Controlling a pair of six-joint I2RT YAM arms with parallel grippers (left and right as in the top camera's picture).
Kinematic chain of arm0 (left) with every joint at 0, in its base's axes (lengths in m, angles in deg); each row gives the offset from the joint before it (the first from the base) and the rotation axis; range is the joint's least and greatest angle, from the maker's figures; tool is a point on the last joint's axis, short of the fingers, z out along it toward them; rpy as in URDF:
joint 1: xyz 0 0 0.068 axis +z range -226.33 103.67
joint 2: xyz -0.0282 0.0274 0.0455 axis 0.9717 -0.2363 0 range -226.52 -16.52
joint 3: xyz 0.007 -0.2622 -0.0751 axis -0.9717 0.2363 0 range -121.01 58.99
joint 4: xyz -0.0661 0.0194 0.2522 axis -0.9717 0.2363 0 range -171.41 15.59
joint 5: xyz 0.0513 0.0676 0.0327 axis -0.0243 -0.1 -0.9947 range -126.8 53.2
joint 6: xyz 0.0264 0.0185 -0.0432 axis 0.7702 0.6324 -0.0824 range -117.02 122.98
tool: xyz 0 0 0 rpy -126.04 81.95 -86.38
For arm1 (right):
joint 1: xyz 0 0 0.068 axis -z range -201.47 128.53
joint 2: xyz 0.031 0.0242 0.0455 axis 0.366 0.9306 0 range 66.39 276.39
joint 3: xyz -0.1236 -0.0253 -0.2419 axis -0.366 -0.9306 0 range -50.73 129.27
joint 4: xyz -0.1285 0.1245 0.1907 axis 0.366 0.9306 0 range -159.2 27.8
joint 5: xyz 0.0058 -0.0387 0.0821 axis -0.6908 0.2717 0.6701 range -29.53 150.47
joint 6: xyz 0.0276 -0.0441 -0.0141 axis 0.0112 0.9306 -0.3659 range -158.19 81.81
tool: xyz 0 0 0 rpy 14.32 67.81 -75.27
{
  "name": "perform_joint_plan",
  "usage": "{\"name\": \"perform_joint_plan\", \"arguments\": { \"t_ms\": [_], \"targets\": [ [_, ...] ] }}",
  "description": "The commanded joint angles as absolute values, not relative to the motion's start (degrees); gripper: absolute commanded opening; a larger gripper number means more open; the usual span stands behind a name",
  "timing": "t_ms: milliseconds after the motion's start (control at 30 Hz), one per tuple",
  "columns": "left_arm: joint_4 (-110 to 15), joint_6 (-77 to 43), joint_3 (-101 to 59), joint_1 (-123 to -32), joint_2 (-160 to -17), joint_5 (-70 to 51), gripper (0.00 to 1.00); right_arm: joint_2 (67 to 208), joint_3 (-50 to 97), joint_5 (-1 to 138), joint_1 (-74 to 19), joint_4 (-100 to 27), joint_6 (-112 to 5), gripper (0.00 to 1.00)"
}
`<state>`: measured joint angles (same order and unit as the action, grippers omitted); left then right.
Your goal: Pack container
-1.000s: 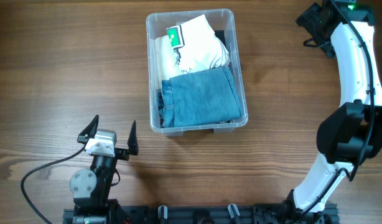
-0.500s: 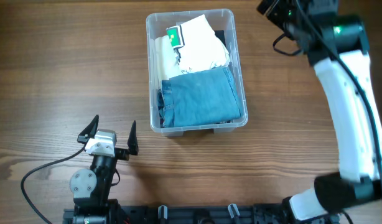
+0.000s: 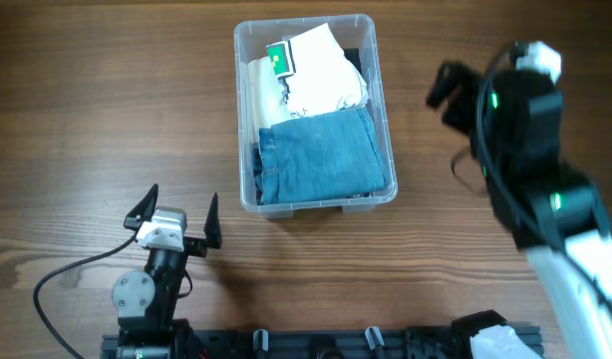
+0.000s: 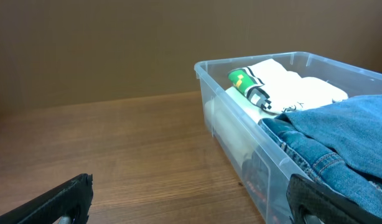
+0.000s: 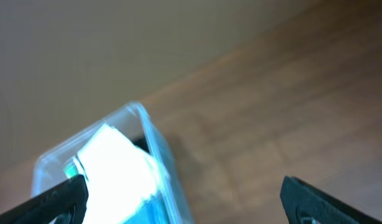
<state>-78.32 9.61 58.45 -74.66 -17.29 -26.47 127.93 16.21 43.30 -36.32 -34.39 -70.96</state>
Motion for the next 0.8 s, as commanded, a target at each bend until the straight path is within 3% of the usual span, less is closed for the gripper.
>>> {"name": "perform_joint_plan", "arguments": {
  "t_ms": [0, 400, 767],
  "targets": [
    [-77.9, 10.3, 58.7, -74.2, -16.7, -26.8, 1.00, 115.2, 3.2, 45.6, -36.4, -43.0, -59.2, 1.00],
    [-77.9, 10.3, 58.7, -74.2, -16.7, -26.8, 1.00, 83.2, -31.6, 60.6, -29.0, -62.5, -46.7, 1.00],
    [-77.9, 10.3, 58.7, -74.2, -16.7, -26.8, 1.00, 71.5, -43.4, 67.9, -22.4, -65.6, -45.7, 1.00]
  ]
}}
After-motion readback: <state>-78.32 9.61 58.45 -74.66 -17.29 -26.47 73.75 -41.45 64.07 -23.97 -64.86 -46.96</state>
